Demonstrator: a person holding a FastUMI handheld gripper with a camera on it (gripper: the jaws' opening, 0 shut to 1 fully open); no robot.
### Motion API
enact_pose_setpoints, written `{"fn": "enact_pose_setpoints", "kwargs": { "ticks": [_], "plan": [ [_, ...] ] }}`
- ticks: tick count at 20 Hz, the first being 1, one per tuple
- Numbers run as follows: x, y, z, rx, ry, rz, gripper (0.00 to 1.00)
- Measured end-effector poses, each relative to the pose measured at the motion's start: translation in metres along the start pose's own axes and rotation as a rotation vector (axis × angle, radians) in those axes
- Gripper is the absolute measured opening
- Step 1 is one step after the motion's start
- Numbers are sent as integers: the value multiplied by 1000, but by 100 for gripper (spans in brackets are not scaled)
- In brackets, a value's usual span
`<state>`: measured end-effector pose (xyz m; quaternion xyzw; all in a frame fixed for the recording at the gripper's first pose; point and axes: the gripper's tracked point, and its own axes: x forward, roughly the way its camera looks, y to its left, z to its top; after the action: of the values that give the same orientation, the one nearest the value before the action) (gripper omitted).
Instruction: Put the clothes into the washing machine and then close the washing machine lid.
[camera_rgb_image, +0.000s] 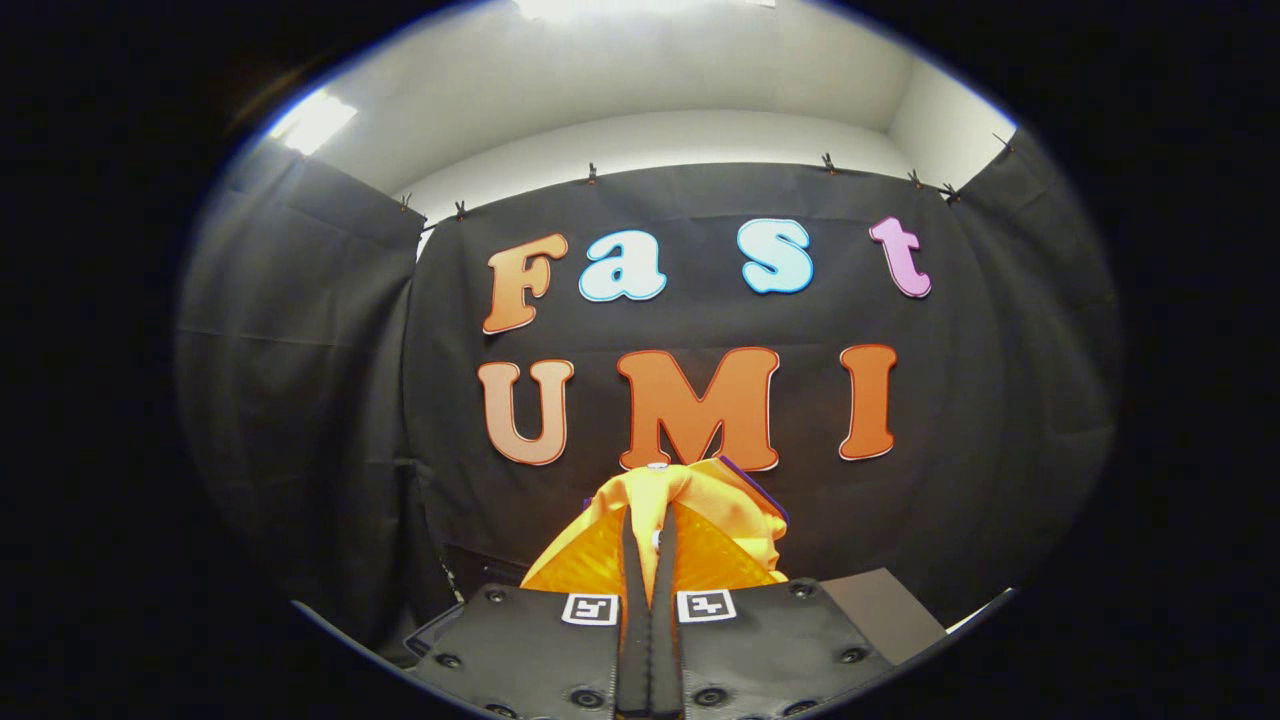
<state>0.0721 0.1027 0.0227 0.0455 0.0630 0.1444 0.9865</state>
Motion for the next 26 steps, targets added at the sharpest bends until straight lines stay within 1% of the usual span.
{"fn": "enact_pose_setpoints", "kwargs": {
  "ticks": [1, 6, 9, 13, 15, 18, 21, 26],
  "plan": [
    [2, 12, 3, -2, -4, -19, 8],
    [5, 95, 11, -15, -27, -63, 8],
    [11, 145, 7, -6, -35, -65, 8],
    [29, 195, -7, 42, -39, -48, 8],
    [40, 213, -19, 67, -34, -42, 8],
    [57, 234, -49, 105, 2, -41, 8],
    [80, 246, -76, 113, 29, -65, 8],
    [101, 271, -138, 138, 126, -60, 8]
  ]
}}
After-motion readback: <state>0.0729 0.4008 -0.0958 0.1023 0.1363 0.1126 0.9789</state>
